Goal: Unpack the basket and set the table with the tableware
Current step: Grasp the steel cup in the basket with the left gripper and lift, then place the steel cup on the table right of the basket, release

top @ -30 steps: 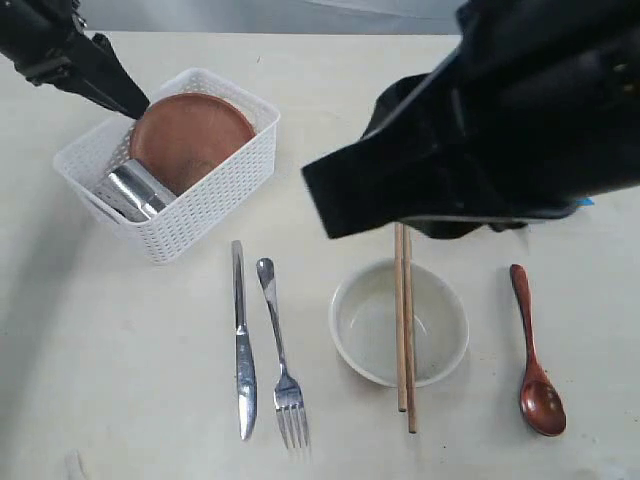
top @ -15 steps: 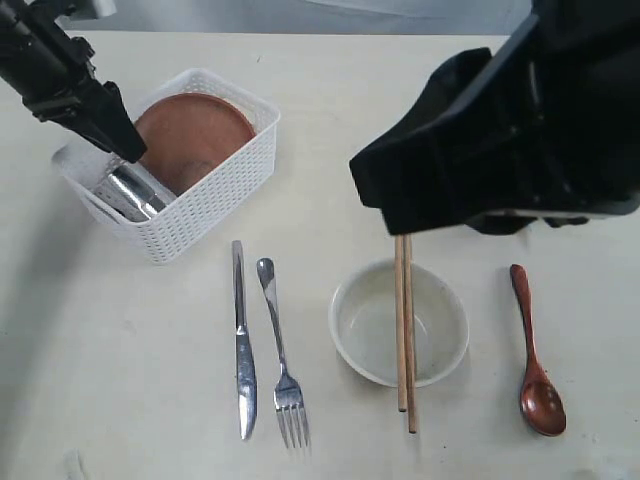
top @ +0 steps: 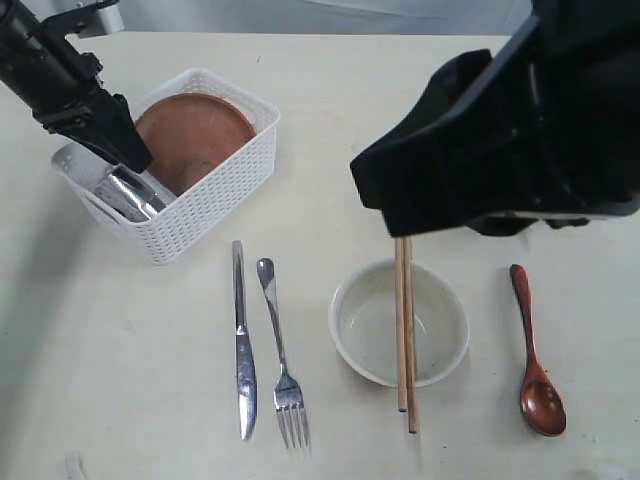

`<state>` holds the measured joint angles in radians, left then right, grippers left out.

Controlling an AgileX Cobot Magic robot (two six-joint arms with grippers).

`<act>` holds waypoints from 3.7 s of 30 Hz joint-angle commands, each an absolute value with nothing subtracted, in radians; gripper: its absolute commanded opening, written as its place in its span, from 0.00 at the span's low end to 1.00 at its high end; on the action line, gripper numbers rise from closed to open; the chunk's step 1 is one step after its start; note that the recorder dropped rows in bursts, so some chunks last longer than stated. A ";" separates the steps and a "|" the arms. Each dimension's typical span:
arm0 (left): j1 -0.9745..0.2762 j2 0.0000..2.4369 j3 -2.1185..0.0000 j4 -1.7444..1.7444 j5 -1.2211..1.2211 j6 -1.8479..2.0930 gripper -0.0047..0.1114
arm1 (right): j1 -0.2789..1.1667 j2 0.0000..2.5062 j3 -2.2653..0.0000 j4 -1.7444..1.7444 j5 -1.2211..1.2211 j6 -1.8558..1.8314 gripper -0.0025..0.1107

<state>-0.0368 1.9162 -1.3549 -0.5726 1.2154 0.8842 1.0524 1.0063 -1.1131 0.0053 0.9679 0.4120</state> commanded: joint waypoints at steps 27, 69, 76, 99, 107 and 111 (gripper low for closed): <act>-0.046 1.977 -1.357 -0.606 1.221 0.865 0.48 | 1.049 1.004 -1.116 -0.012 0.967 0.402 0.27; -0.147 1.680 -1.456 -0.676 1.221 0.882 0.04 | 1.049 0.850 -1.116 -0.154 0.972 0.460 0.27; -0.546 1.682 -1.450 -0.403 1.141 0.820 0.04 | 1.049 0.713 -1.116 -0.226 1.085 0.527 0.27; -0.641 1.994 -1.441 -0.388 0.917 0.791 0.04 | 1.049 0.552 -1.116 -0.302 1.182 0.528 0.27; -0.641 1.994 -1.441 -0.390 0.959 0.773 0.51 | 1.049 0.552 -1.116 -0.305 1.180 0.543 0.27; -0.641 1.976 -1.468 -0.390 1.000 0.752 0.51 | 1.049 0.552 -1.116 -0.305 1.180 0.546 0.27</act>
<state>-0.6351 1.9954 -1.4464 -0.3831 0.9714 0.7755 1.0524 0.5570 -1.1131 -0.2862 1.1844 0.5416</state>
